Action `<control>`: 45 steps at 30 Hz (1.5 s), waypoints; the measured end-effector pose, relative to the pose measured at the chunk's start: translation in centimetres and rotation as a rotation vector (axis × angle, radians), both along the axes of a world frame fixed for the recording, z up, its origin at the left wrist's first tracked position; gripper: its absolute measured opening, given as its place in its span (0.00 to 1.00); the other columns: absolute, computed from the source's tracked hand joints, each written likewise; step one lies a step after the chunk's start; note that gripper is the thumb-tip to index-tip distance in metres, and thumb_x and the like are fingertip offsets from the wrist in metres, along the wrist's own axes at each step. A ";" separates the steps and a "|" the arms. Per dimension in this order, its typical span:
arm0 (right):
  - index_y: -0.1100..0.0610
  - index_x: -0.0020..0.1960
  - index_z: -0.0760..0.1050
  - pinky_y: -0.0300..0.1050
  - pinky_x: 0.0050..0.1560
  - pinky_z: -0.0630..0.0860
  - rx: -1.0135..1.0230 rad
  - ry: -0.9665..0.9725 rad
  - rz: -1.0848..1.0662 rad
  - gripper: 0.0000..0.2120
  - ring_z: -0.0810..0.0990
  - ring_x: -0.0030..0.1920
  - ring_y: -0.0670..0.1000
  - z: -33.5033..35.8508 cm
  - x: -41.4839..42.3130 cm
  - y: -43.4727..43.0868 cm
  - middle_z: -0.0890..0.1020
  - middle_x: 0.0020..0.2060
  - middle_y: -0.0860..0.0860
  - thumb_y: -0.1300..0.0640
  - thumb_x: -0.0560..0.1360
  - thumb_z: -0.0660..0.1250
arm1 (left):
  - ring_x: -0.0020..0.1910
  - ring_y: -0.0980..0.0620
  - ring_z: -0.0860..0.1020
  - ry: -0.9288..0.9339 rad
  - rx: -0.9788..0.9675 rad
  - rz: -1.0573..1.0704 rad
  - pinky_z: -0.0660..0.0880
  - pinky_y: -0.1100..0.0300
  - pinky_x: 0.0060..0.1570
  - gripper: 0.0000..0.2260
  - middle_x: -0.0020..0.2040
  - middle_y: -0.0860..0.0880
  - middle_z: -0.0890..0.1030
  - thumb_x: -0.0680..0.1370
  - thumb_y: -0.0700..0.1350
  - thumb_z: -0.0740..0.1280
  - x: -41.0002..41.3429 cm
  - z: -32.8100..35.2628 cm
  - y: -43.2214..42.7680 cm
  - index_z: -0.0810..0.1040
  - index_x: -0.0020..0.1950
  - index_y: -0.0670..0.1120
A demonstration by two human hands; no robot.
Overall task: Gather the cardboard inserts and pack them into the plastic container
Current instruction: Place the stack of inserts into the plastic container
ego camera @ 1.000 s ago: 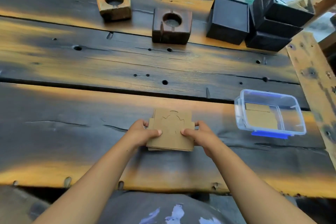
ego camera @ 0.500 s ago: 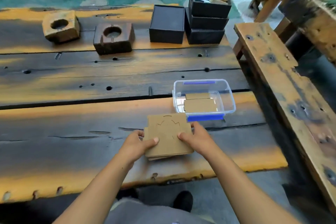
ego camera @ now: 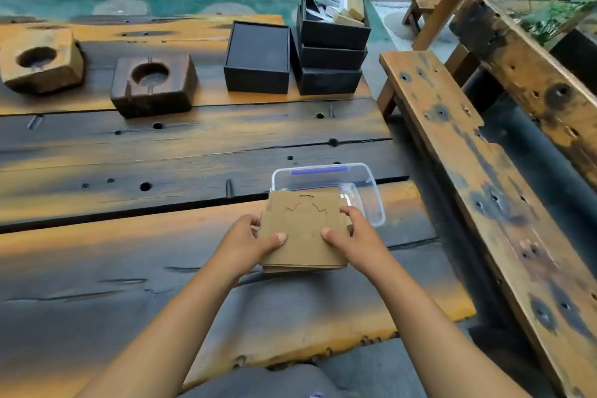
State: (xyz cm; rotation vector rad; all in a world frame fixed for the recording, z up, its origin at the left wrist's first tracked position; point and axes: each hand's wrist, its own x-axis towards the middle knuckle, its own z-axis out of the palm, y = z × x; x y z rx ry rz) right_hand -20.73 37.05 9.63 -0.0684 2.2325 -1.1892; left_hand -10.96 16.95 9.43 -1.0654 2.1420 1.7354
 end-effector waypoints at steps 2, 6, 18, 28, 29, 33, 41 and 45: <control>0.44 0.64 0.70 0.37 0.42 0.77 0.021 0.020 -0.009 0.22 0.80 0.45 0.39 0.6 -1.6 -0.4 0.78 0.47 0.39 0.46 0.72 0.71 | 0.52 0.45 0.81 0.015 0.013 -0.029 0.78 0.44 0.56 0.20 0.52 0.43 0.82 0.70 0.50 0.77 -1.8 -0.2 -0.4 0.75 0.57 0.46; 0.43 0.59 0.71 0.42 0.42 0.77 0.065 0.027 -0.024 0.16 0.80 0.47 0.43 1.1 -4.7 -1.1 0.79 0.47 0.40 0.47 0.73 0.70 | 0.49 0.49 0.81 0.025 0.031 -0.058 0.79 0.50 0.54 0.20 0.51 0.47 0.81 0.70 0.51 0.76 -5.2 -0.4 -1.3 0.75 0.57 0.47; 0.44 0.60 0.69 0.38 0.37 0.73 0.092 -0.057 0.165 0.18 0.78 0.46 0.42 -1.6 -13.5 -1.6 0.77 0.48 0.41 0.46 0.73 0.70 | 0.54 0.49 0.79 -0.076 -0.006 0.099 0.78 0.50 0.56 0.26 0.58 0.48 0.79 0.72 0.50 0.75 -10.6 -1.4 0.9 0.70 0.66 0.48; 0.50 0.66 0.68 0.48 0.49 0.80 0.158 -0.144 0.243 0.23 0.81 0.54 0.52 -6.1 -15.9 -0.4 0.81 0.57 0.50 0.47 0.74 0.69 | 0.53 0.46 0.81 -0.169 -0.035 0.087 0.79 0.49 0.56 0.29 0.57 0.46 0.81 0.73 0.46 0.74 -13.3 -3.2 2.9 0.67 0.71 0.55; 0.50 0.67 0.68 0.50 0.53 0.79 0.165 -0.148 0.244 0.24 0.81 0.54 0.52 -6.5 -15.9 -0.3 0.80 0.57 0.49 0.48 0.74 0.69 | 0.53 0.46 0.81 -0.183 -0.036 0.073 0.78 0.48 0.57 0.29 0.58 0.46 0.81 0.73 0.45 0.74 -13.5 -3.6 2.9 0.68 0.71 0.54; 0.49 0.67 0.67 0.48 0.54 0.77 0.190 -0.167 0.232 0.23 0.80 0.55 0.50 -7.8 -15.8 -0.3 0.79 0.57 0.46 0.47 0.74 0.68 | 0.54 0.45 0.81 -0.230 -0.047 0.026 0.78 0.47 0.57 0.27 0.57 0.47 0.81 0.73 0.45 0.73 -14.2 -4.7 3.0 0.68 0.69 0.55; 0.50 0.67 0.67 0.47 0.55 0.76 0.284 -0.175 0.267 0.24 0.79 0.56 0.52 -8.9 -15.7 -0.3 0.79 0.59 0.48 0.47 0.74 0.69 | 0.56 0.45 0.79 -0.322 -0.006 0.001 0.77 0.47 0.60 0.27 0.60 0.47 0.79 0.73 0.44 0.73 -14.7 -6.7 3.4 0.66 0.69 0.50; 0.51 0.68 0.66 0.51 0.59 0.76 0.340 -0.166 0.274 0.25 0.79 0.58 0.54 -9.2 -15.6 -0.7 0.80 0.60 0.51 0.47 0.74 0.69 | 0.57 0.44 0.78 -0.354 0.041 0.048 0.76 0.47 0.61 0.27 0.61 0.46 0.78 0.74 0.44 0.72 -14.8 -7.3 3.6 0.65 0.70 0.50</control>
